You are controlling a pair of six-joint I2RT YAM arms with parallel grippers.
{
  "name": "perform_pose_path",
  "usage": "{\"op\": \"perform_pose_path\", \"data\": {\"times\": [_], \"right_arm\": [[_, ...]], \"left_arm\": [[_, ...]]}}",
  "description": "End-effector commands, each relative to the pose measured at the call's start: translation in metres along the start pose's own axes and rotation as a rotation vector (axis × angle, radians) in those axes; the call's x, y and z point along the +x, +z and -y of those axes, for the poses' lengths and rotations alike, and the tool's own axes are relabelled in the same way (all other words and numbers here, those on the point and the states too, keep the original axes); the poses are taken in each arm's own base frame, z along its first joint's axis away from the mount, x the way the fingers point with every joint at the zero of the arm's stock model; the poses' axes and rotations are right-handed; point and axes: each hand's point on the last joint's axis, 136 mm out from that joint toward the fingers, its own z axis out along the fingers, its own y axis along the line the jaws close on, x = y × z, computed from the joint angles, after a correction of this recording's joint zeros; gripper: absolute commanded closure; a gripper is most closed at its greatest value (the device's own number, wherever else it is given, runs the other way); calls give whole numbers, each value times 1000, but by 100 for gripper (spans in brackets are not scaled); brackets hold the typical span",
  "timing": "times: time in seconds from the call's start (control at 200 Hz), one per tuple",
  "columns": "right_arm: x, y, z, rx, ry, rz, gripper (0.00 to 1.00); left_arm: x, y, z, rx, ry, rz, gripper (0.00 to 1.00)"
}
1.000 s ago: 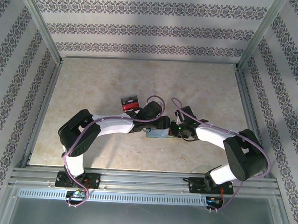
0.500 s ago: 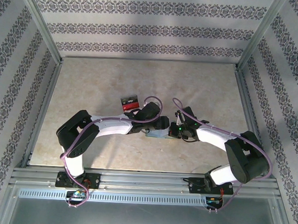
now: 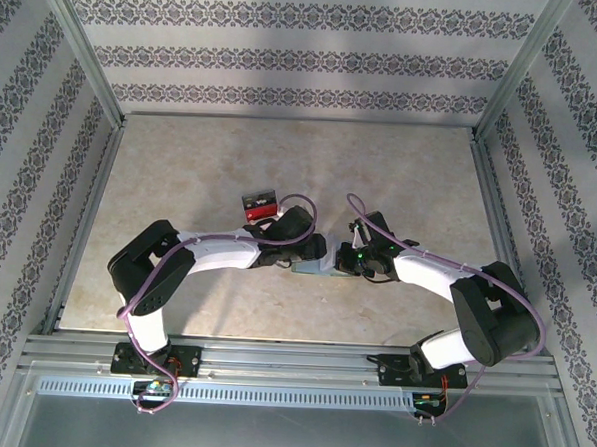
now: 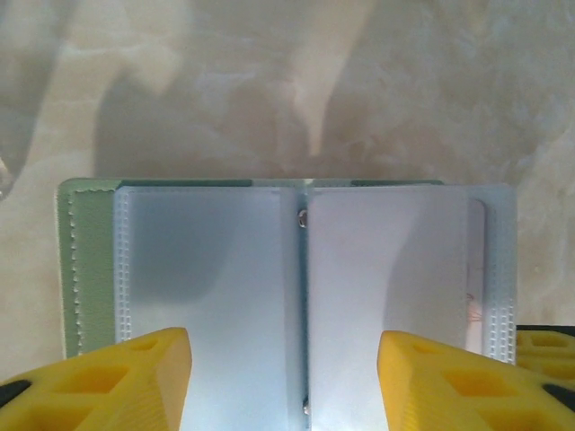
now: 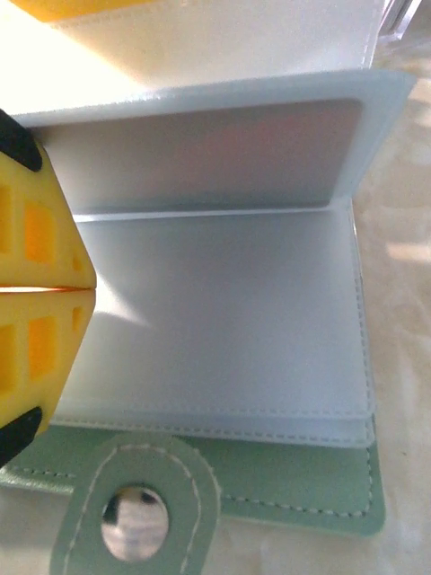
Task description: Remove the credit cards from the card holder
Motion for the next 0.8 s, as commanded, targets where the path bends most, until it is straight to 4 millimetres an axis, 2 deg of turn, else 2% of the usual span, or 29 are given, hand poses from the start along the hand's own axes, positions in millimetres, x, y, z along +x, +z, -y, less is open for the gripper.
{"op": "perform_pose_path", "data": {"times": [0.0,0.34,0.794], "right_arm": [[-17,-10,-19,-61,7,46,90],[-29,-21,-30,-137,50,75,83],[-46,-18,-53,-349,147,69,70]], "left_arm": [[-6,-10,-9,-28,-25,22,44],[-1,-4,-16,-39,-34,1,49],[5,4,-18,-40,-38,-32,50]]}}
